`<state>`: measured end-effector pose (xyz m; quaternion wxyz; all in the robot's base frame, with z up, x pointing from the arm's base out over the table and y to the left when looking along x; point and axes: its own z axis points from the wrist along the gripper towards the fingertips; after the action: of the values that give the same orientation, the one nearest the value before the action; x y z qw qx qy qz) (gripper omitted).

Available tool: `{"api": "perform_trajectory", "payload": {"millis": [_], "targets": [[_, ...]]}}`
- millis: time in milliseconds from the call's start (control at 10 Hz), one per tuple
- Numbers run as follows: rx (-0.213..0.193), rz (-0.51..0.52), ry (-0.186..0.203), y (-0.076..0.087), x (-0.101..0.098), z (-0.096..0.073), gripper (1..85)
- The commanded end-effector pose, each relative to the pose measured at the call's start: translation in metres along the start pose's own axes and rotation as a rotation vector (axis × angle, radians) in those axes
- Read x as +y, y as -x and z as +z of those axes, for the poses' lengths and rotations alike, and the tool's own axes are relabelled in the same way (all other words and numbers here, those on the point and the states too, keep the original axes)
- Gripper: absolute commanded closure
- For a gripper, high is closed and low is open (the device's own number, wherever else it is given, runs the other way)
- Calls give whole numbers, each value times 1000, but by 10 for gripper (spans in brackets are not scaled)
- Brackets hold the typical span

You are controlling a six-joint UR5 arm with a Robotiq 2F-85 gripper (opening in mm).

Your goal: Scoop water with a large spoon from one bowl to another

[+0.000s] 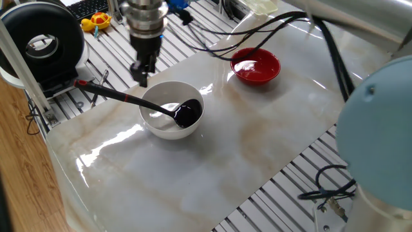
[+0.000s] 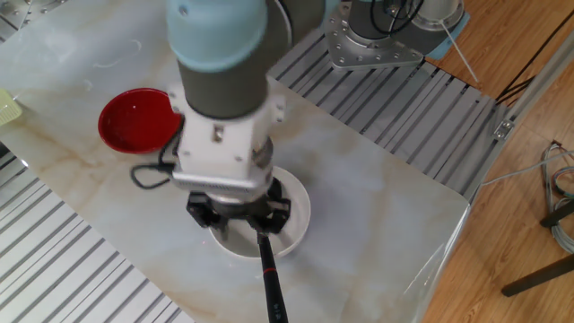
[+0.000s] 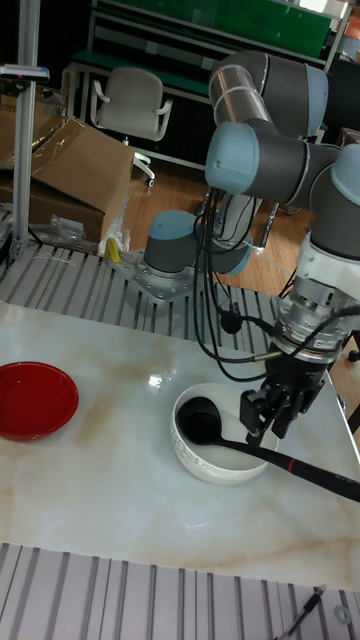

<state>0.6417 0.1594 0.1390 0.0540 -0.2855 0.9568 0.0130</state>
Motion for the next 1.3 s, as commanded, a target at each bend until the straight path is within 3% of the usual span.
{"api": "perform_trajectory", "payload": {"millis": [0, 100, 300, 500, 600, 900, 1000, 1200], "targets": [[-9, -41, 40, 13, 19, 0, 370], [-26, -27, 71, 20, 30, 2, 370], [-55, -33, 62, 46, 47, 14, 370], [-47, -63, 45, 43, 44, 14, 390], [-49, -74, 58, 43, 47, 14, 390], [-76, -76, 56, 54, 51, 17, 390], [-76, -90, 32, 56, 46, 19, 390], [-68, -97, 29, 53, 43, 20, 377]]}}
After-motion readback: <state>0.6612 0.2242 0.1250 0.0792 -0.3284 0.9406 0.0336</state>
